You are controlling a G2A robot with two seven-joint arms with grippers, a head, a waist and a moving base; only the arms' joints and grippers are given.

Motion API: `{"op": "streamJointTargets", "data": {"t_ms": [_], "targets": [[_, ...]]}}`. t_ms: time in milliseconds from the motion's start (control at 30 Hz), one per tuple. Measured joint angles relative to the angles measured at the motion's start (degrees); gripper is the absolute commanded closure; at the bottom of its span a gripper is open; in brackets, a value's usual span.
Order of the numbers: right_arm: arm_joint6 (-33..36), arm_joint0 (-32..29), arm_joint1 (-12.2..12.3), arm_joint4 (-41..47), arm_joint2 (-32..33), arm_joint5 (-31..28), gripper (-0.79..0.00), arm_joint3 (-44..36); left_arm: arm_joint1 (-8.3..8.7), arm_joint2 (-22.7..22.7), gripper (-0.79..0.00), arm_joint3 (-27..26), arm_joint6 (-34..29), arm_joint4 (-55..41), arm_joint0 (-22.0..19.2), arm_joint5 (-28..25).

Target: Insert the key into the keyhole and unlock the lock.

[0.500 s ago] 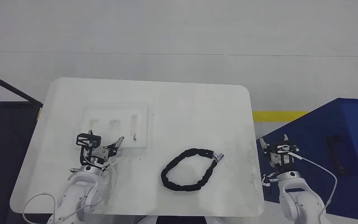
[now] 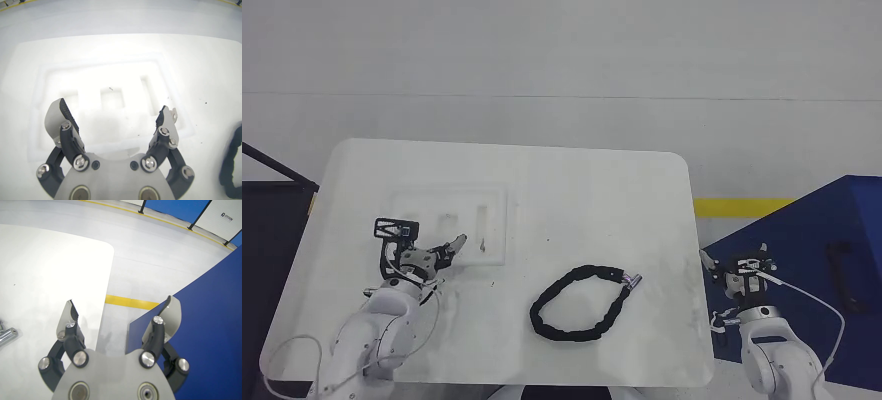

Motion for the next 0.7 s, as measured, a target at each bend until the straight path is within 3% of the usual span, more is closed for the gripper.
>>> {"op": "streamJointTargets", "data": {"t_ms": [200,300,367,433,567,700], "targets": [[0.0,0.0,0.0,0.0,0.0,0.0,-0.785,0.0,0.41,-3.2,-0.785,-8.4,-28.8,-17.0,-7.9,10.7],[0.0,0.0,0.0,0.0,0.0,0.0,-0.785,0.0,0.99,-3.3,-0.785,-7.9,-44.1,-19.2,-14.8,18.5],[0.0,0.0,0.0,0.0,0.0,0.0,-0.785,0.0,1.42,-1.2,-0.785,-5.0,-53.3,-17.3,-20.1,21.6],[0.0,0.0,0.0,0.0,0.0,0.0,-0.785,0.0,1.71,0.7,-0.785,-0.2,-57.9,-18.0,-25.1,19.7],[0.0,0.0,0.0,0.0,0.0,0.0,-0.785,0.0,1.8,3.5,-0.785,7.4,-58.5,-21.0,-32.3,14.7],[0.0,0.0,0.0,0.0,0.0,0.0,-0.785,0.0,1.8,3.6,-0.785,7.7,-59.2,-23.5,-32.8,14.6]]}}
